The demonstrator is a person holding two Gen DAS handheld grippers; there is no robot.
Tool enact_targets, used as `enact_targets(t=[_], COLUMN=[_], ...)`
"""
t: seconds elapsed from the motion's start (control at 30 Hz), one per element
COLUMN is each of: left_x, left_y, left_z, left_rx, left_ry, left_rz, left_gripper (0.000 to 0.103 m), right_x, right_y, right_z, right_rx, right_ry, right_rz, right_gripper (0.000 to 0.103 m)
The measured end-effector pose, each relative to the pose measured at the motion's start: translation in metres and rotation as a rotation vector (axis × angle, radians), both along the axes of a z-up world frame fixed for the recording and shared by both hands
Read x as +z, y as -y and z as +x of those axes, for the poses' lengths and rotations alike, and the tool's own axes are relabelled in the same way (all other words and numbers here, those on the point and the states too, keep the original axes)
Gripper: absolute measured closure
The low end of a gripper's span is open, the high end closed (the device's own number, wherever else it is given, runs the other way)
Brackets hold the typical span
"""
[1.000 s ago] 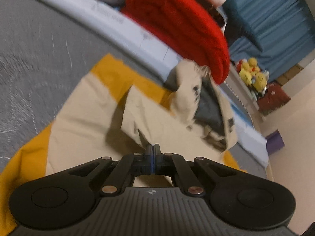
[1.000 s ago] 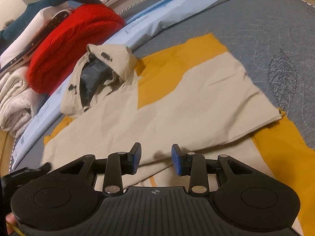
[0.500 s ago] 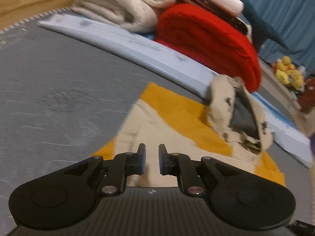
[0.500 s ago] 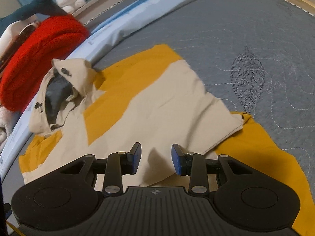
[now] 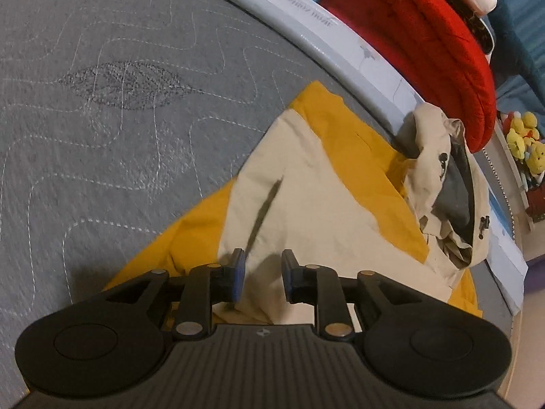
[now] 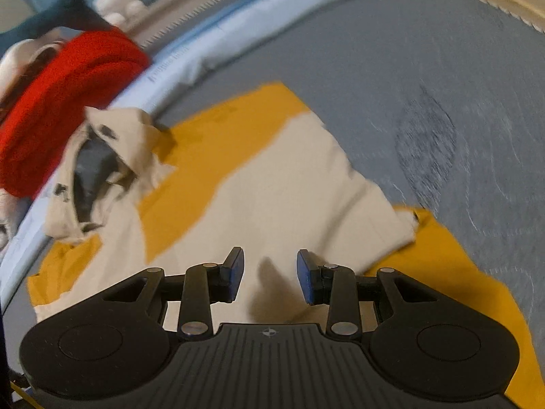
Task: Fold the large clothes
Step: 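Open the left tool and withdraw it from the folded side, then move the left tool toward the cream jacket hood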
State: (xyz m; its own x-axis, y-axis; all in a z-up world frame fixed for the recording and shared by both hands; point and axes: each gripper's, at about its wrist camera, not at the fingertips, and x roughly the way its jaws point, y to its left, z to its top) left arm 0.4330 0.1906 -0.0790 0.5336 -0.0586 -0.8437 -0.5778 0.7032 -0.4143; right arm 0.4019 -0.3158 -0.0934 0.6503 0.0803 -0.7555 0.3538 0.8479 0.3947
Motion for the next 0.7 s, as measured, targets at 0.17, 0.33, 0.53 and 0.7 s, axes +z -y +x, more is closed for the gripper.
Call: enact_targets(t=[0.17,0.33,0.53,0.7], left_x=[-0.019,0.015,-0.015,0.017], left_y=[-0.004,0.03,0.048,0.067], left_z=[0.013,0.01,0.017,0.012], left_rx=[-0.009,-0.143,-0.232,-0.287], left_ry=[-0.068,0.041,-0.058,0.059], left_rz=[0.038,0.224,0.116,0.255], left_gripper=[0.081,0.079,0.078,0.07], right_x=[-0.011,-0.015,-0.003,0.02], right_y=[0.005,0.011,0.004,-0.002], right_z=[0.005,0.006,0.005,-0.002], right_rx=[0.013,-0.009,0.023,0.083], right_ry=[-0.021,-0.057,-0.016,0.065], right_rz=[0.029,0.03,-0.029,-0.11], right_gripper=[0.066,0.066,0.066,0.066])
